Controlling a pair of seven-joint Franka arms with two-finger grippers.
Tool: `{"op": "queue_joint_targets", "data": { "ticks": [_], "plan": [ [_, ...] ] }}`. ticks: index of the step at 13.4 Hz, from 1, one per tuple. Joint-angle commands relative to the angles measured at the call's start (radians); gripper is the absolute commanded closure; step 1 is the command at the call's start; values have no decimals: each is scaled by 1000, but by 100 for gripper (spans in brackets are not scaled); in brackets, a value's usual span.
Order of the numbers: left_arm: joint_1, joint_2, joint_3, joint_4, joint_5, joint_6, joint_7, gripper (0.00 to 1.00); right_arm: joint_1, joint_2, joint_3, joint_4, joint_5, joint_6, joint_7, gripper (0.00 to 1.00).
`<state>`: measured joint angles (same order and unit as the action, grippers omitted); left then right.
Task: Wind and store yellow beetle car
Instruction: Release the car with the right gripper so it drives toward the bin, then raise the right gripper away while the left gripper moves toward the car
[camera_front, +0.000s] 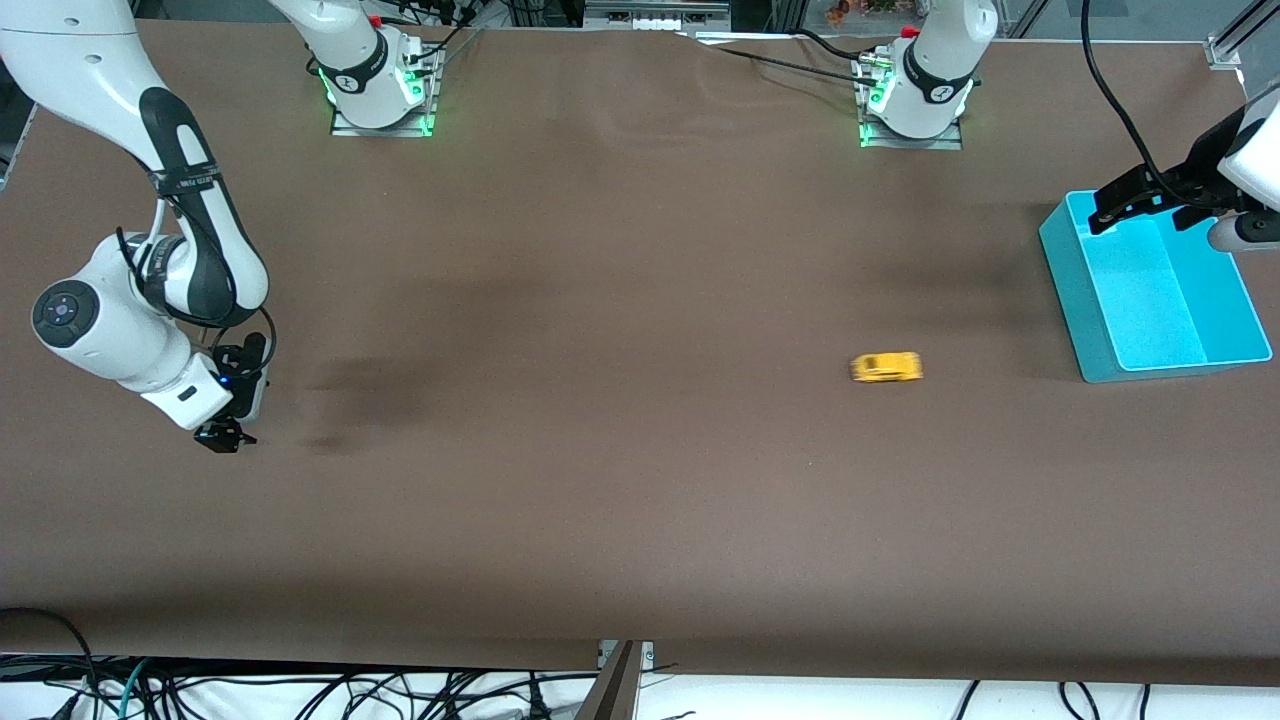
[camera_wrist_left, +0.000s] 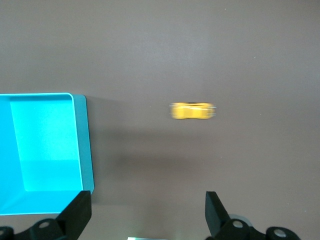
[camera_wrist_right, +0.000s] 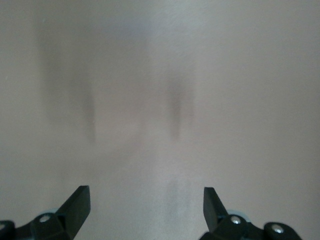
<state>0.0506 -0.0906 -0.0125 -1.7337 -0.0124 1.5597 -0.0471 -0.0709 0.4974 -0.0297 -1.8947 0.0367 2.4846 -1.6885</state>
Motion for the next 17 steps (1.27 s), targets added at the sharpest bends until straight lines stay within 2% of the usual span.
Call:
{"op": "queue_joint_targets", "data": {
  "ticks": [1, 5, 10, 13, 17],
  "plan": [
    [5, -14, -1, -15, 17, 10, 26, 0, -1, -43, 4, -4, 22, -26, 114, 0],
    [5, -12, -1, -15, 18, 11, 26, 0, 8, -109, 4, 2, 22, -73, 375, 0],
    [3, -3, 0, -15, 17, 11, 26, 0, 10, -120, 7, 190, 22, -415, 871, 0],
    [5, 6, 0, -18, 12, 11, 27, 0, 11, -148, 54, 275, 11, -582, 1151, 0],
    [3, 26, 0, -18, 11, 11, 26, 0, 14, -239, 105, 284, 11, -688, 1478, 0]
  ]
}}
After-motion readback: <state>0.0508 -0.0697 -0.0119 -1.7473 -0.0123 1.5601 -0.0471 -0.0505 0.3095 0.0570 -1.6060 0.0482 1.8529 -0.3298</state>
